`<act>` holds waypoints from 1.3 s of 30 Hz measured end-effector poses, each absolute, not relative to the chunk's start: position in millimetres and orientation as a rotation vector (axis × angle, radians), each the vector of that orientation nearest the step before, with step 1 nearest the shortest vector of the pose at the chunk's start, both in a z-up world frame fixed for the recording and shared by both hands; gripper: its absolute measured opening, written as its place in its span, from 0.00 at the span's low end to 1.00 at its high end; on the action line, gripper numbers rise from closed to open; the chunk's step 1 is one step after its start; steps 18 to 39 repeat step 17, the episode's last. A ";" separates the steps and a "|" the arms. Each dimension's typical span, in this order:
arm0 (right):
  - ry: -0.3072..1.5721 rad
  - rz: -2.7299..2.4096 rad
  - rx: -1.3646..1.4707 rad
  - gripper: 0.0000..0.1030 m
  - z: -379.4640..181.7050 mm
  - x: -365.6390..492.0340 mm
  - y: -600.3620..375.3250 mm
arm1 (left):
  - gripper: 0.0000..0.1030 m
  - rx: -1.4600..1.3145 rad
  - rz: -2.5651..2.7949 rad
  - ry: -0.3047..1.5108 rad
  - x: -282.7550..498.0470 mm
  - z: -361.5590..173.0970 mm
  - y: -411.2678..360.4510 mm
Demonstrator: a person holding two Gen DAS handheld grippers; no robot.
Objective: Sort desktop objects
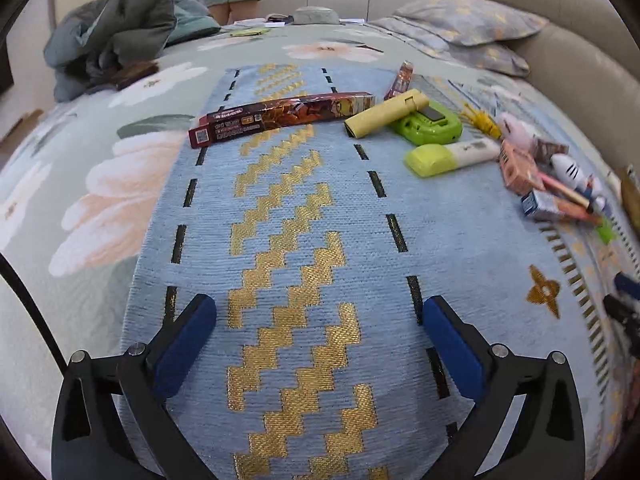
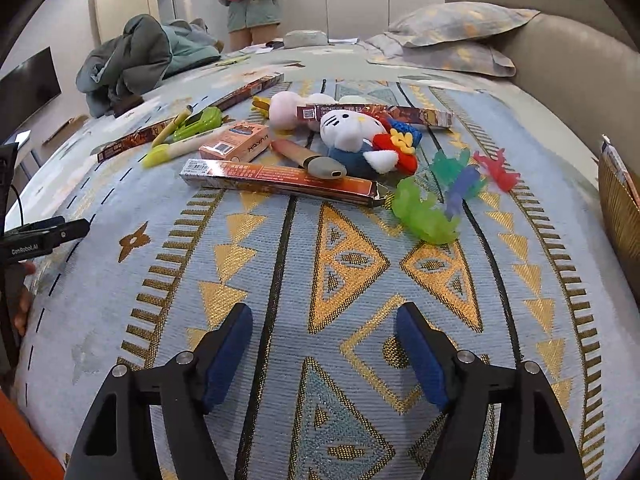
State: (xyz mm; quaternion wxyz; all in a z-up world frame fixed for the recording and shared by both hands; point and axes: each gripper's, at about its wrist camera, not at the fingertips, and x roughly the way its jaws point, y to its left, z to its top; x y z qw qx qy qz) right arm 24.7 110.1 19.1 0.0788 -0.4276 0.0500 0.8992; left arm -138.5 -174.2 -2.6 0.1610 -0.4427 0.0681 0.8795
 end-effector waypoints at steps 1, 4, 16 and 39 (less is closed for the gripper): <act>0.148 2.691 -1.279 0.72 19.2 24.5 110.2 | 1.00 -1.263 2.511 0.191 -138.4 -2.7 -174.6; 0.143 2.688 -1.278 0.73 18.9 24.3 109.8 | 1.00 -1.266 2.502 0.162 -137.7 -2.6 -172.9; 0.139 2.690 -1.276 0.74 18.8 24.3 110.9 | 1.00 -1.245 2.516 0.162 -135.5 -2.3 -172.7; 0.137 2.689 -1.276 0.74 18.8 24.3 110.8 | 1.00 -1.245 2.516 0.159 -136.3 -2.3 -173.7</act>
